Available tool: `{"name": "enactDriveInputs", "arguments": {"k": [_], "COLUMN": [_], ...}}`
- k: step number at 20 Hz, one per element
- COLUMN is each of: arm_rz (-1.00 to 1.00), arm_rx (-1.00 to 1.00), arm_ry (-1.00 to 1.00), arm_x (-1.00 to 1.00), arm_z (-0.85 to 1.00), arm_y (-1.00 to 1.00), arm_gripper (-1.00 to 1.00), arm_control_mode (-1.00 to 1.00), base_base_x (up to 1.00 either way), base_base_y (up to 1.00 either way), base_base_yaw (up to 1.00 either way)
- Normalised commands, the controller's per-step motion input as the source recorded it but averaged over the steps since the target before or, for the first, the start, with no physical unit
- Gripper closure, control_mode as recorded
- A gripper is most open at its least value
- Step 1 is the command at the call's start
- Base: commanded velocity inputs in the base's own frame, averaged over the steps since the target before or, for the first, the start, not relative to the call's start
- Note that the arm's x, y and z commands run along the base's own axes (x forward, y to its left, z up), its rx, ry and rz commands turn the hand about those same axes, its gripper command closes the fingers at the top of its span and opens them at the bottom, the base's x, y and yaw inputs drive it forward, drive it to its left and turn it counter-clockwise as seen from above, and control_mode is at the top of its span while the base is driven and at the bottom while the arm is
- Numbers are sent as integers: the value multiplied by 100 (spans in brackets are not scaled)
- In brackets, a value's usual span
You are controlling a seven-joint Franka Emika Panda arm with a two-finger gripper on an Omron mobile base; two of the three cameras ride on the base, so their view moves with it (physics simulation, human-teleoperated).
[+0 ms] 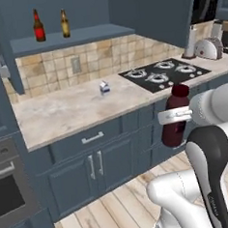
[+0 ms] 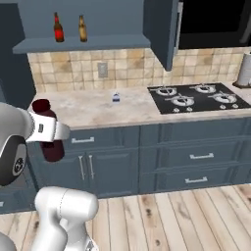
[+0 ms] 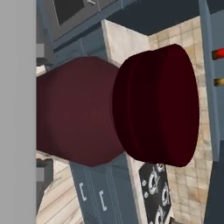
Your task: Sort all alcoholic drinks to one cabinet, and non-alcoholic drinks to the other.
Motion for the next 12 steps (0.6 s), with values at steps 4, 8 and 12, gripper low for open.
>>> {"name": "enactDriveInputs", "arguments": {"k": [4, 8, 12], "arm_rz": [0, 0, 0], "arm_rx": [0, 0, 0], "arm_ry": [0, 0, 0], "arm_x": [0, 0, 0], "arm_z": [0, 0, 0], "arm_y": [0, 0, 0], "arm_gripper": [100, 100, 100], "arm_control_mode": [100, 100, 100], "base_base_x": [-14, -9, -3], "base_base_y": [-7, -5, -3], "base_base_yaw": [-58, -60, -60]}}
